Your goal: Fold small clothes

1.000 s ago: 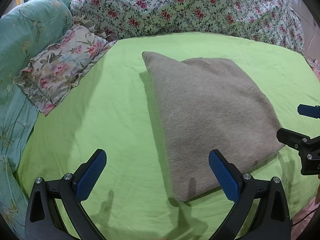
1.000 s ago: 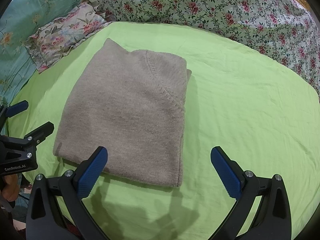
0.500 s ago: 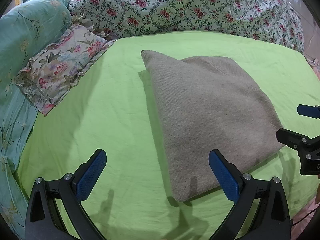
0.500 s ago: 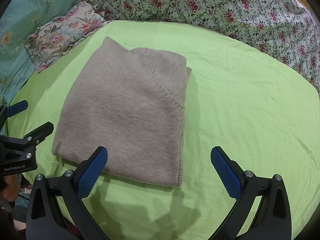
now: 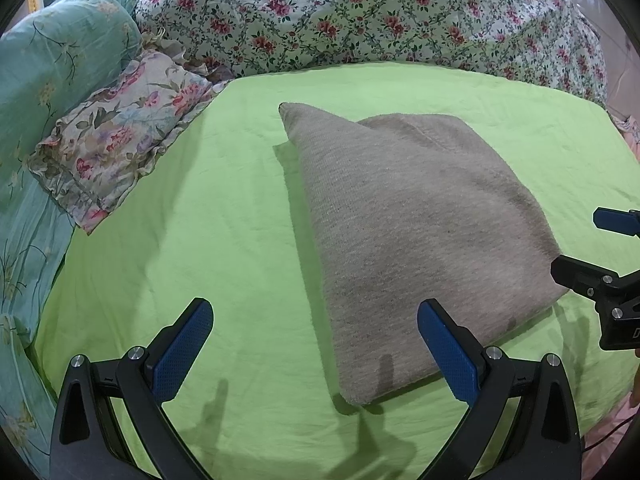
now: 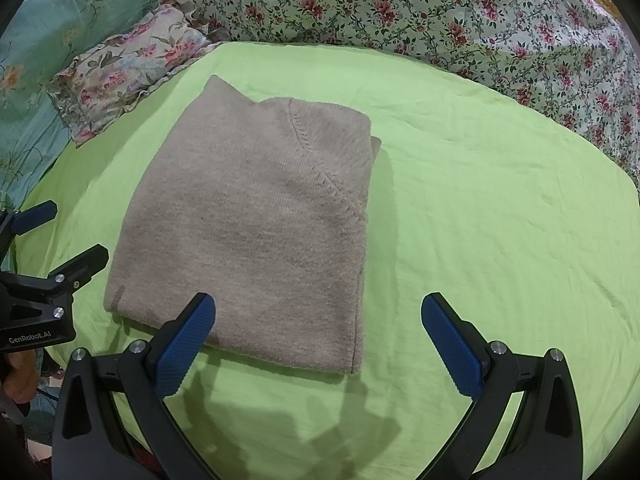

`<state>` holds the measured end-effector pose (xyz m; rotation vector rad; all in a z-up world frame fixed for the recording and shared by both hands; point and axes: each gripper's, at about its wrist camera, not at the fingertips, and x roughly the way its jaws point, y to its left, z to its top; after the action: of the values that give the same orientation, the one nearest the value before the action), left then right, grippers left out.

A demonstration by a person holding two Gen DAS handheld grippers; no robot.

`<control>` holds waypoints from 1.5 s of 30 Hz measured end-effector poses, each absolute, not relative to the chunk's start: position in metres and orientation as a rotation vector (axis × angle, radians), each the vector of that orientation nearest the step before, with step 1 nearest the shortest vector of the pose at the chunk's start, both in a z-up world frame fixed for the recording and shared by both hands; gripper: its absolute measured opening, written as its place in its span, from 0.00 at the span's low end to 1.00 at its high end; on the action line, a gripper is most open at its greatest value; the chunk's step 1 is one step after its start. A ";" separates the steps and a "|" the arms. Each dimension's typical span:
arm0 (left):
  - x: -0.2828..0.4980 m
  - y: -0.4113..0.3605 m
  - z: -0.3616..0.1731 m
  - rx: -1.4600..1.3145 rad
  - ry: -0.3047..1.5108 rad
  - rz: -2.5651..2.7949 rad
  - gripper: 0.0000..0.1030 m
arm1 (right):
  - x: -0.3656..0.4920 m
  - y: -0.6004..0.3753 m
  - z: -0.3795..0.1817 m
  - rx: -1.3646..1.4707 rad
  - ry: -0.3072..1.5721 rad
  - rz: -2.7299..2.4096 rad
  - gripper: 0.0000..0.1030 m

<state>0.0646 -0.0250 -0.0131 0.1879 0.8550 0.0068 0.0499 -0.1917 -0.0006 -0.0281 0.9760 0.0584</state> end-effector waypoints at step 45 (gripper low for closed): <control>0.095 -0.016 -0.009 0.140 0.875 -0.004 0.99 | 0.067 -0.194 0.007 -0.008 0.956 0.062 1.00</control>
<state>0.0952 -0.0159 -0.0092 0.1405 0.8749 -0.0037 0.0667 -0.1941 0.0067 -0.0082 0.9564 0.0625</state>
